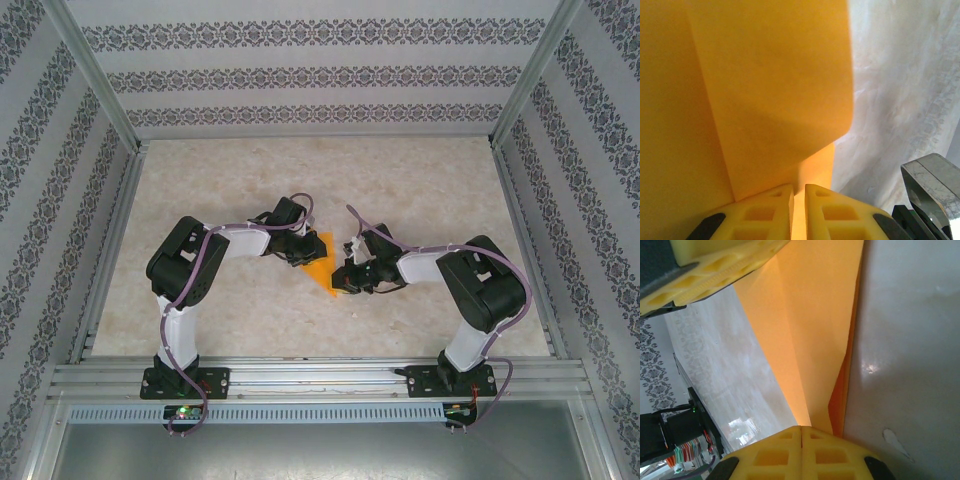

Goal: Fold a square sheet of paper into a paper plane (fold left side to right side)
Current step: Fourth fold the wing at the center of the table.

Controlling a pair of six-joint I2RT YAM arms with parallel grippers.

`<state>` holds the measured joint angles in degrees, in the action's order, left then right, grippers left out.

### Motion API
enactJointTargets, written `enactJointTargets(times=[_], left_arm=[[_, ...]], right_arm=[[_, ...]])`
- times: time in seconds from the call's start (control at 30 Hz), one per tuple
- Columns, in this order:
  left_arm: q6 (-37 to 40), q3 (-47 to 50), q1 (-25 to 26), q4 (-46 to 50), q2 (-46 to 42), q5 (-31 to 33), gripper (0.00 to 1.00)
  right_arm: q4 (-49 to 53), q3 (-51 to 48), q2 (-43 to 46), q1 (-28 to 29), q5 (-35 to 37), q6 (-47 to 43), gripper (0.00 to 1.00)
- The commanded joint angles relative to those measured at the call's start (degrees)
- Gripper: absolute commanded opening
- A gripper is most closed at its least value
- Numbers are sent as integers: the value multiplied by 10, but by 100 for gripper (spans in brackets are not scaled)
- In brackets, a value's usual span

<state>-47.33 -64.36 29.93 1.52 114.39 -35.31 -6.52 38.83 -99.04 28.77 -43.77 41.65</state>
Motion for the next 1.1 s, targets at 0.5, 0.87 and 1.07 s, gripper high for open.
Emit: enactJointTargets(times=[0.5,0.87,1.07], left_arm=[[13,15,3,28,18,23,16],[13,16,4,27,21,23,16],[12,16,2,27,22,23,16]], right_arm=[[41,-19,0,15,23,-25,6],[70,-26,3,21,35,-39,6],[97,-32,9,28,36,-52,6]])
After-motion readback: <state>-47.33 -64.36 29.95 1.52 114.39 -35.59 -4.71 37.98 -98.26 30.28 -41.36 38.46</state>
